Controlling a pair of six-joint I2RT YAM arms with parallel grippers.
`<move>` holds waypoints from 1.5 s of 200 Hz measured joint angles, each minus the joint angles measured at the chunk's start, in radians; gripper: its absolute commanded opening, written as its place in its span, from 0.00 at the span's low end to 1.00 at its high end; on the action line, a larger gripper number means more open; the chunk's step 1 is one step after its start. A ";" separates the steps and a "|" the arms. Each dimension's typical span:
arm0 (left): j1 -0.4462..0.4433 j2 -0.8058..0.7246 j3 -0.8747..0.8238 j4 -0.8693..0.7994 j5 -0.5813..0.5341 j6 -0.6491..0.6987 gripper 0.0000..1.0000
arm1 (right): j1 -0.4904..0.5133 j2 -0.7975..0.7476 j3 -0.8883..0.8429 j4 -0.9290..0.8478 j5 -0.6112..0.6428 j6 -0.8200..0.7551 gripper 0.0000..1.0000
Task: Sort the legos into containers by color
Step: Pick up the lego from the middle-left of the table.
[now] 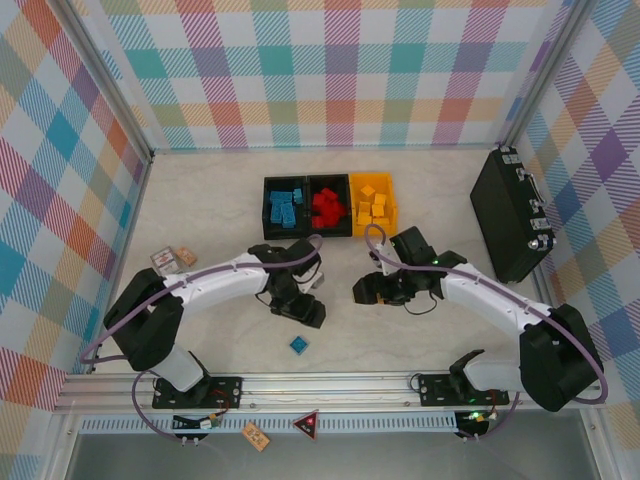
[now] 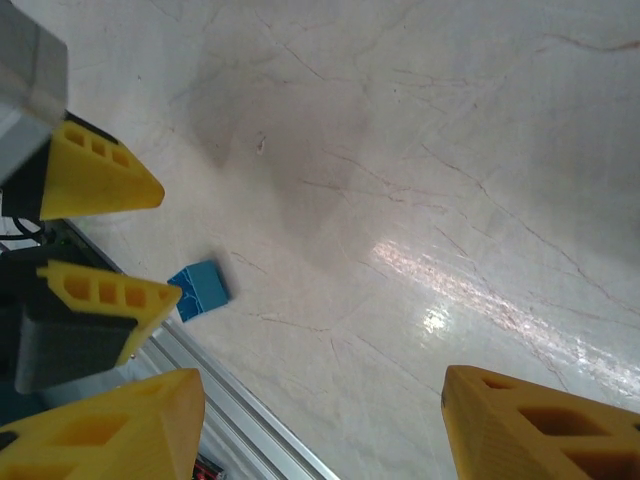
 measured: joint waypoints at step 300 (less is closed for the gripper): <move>0.143 -0.026 0.145 -0.098 -0.224 -0.030 0.29 | 0.000 0.031 0.016 0.093 0.012 0.055 0.64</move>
